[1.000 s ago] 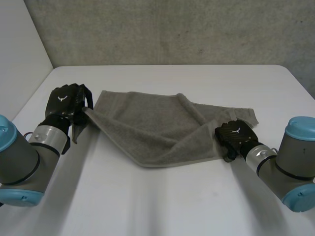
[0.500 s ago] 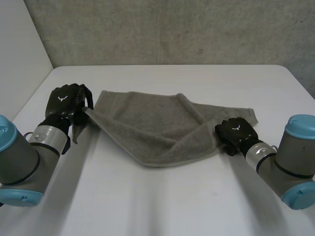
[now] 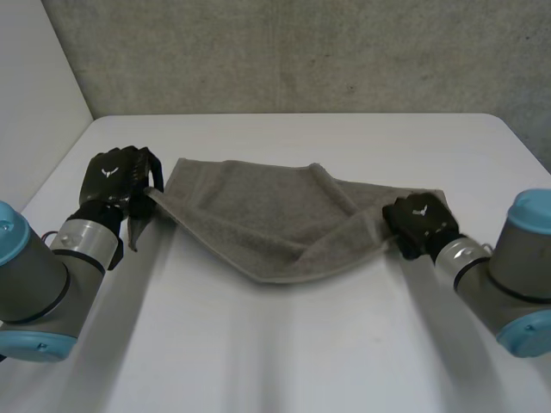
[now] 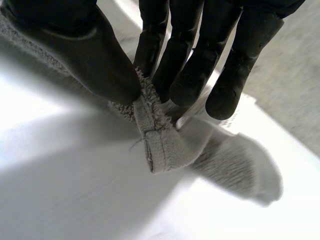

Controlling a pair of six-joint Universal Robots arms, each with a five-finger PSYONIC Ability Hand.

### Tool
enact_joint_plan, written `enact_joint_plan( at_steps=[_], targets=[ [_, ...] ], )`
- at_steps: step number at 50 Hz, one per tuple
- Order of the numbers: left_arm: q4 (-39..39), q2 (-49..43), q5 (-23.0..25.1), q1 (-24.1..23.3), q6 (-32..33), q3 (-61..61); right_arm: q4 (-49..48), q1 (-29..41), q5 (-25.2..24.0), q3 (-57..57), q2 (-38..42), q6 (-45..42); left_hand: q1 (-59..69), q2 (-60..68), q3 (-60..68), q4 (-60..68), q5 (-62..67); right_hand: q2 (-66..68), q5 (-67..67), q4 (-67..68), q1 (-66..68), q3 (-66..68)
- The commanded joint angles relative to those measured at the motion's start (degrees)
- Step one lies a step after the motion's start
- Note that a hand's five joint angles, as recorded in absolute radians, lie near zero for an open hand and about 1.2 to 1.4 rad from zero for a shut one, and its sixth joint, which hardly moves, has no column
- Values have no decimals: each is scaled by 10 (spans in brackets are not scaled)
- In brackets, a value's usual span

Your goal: Fold the towel.

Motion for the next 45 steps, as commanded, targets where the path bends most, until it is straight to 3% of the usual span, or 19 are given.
enact_joint_plan(
  at_steps=[1, 5, 10, 11, 18, 21, 25, 31, 38, 40, 43, 45],
  targets=[
    [-5, 22, 1, -3, 2, -8, 15, -30, -9, 13, -159, 63, 119, 102, 103, 102, 112, 37, 39, 35, 40, 34],
    [-10, 57, 1, -5, 3, -10, 61, -38, -35, 8, -187, 100, 119, 102, 103, 102, 112, 37, 39, 35, 40, 34],
    [-33, 103, 20, -16, 7, -28, 243, -74, -128, -4, -257, 72, 119, 102, 103, 102, 112, 37, 39, 35, 40, 34],
    [-49, 117, 30, -20, 15, -31, 243, -74, -128, -4, -258, 72, 119, 102, 103, 102, 112, 37, 39, 35, 40, 34],
    [-173, 162, 47, -26, 89, -40, 465, -155, -162, -22, -287, -129, 119, 102, 103, 102, 112, 37, 39, 35, 40, 34],
    [-224, 178, 46, -29, 115, -40, 550, -160, -170, -43, -317, -173, 119, 102, 103, 102, 112, 37, 39, 35, 40, 34],
    [-265, 210, 45, -28, 119, -41, 587, -173, -179, -66, -358, -169, 119, 102, 103, 102, 112, 37, 39, 35, 40, 34],
    [-285, 263, 47, -23, 124, -57, 588, -226, -231, -76, -398, -170, 119, 102, 103, 102, 112, 37, 39, 35, 40, 34],
    [-274, 241, 48, -23, 127, -47, 585, -240, -243, -83, -343, -179, 119, 102, 103, 102, 112, 37, 39, 35, 40, 34],
    [-264, 212, 47, -22, 128, -41, 586, -231, -215, -114, -275, -192, 119, 102, 103, 102, 112, 37, 39, 35, 40, 34],
    [-241, 146, 47, -22, 140, -15, 587, -223, -192, -136, -242, -203, 119, 102, 103, 102, 112, 37, 39, 35, 40, 34],
    [-214, 77, 48, -26, 167, 23, 587, -197, -143, -189, -167, -212, 119, 102, 103, 102, 112, 37, 39, 35, 40, 34]
  ],
)
